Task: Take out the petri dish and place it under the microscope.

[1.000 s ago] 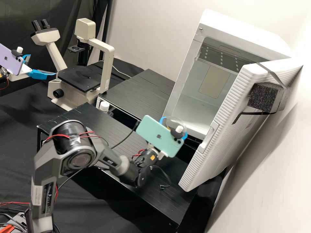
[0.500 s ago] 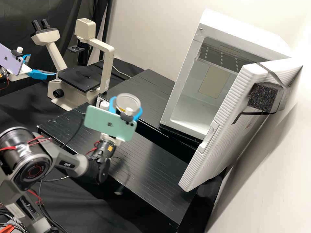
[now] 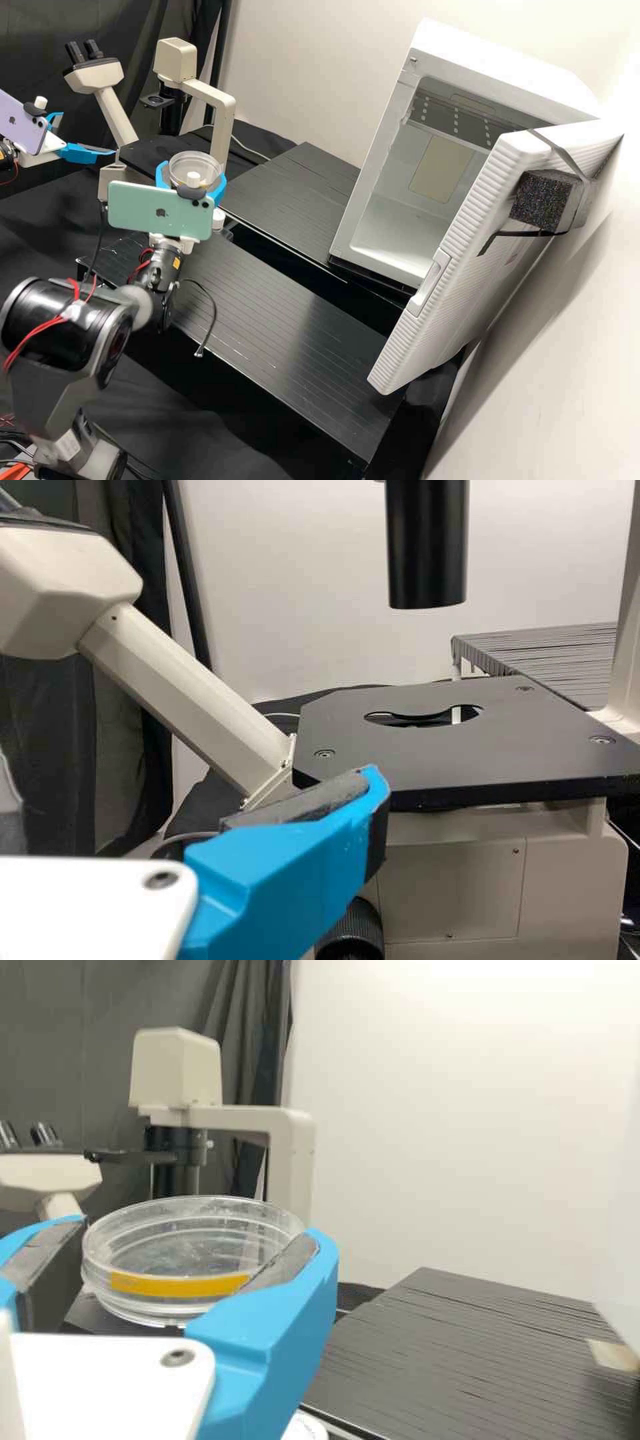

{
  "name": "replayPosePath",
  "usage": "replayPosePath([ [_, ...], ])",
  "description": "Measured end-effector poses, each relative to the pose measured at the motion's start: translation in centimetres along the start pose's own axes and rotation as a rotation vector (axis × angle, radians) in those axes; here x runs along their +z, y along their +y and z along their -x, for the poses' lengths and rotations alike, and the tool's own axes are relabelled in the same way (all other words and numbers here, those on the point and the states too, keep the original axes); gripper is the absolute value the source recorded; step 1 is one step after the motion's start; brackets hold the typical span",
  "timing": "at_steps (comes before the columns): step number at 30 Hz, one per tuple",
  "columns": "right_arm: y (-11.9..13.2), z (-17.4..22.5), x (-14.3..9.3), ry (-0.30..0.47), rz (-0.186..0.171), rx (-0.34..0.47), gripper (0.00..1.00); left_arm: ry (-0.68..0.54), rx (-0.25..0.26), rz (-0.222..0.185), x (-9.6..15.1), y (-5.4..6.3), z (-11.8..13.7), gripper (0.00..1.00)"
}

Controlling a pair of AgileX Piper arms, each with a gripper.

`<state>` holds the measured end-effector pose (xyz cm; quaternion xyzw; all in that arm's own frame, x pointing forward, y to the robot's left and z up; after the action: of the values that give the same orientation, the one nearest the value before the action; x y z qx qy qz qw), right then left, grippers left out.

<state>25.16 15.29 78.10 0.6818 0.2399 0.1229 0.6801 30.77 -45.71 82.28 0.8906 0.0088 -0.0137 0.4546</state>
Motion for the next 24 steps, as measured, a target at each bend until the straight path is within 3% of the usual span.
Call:
replayPosePath([
  [9, -3.8, -7.1, 0.6, -0.098, 0.003, -0.069, 0.0, 0.0, 0.0, 0.0, 0.0, 0.0, 0.0, 1.0],
  [16, -6.7, -11.0, 0.1, -0.125, 0.031, -0.139, 0.0, 0.0, 0.0, 0.0, 0.0, 0.0, 0.0, 1.0],
  [24, -7.7, -14.6, -0.8, -0.134, 0.032, -0.113, 0.0, 0.0, 0.0, 0.0, 0.0, 0.0, 0.0, 1.0],
])
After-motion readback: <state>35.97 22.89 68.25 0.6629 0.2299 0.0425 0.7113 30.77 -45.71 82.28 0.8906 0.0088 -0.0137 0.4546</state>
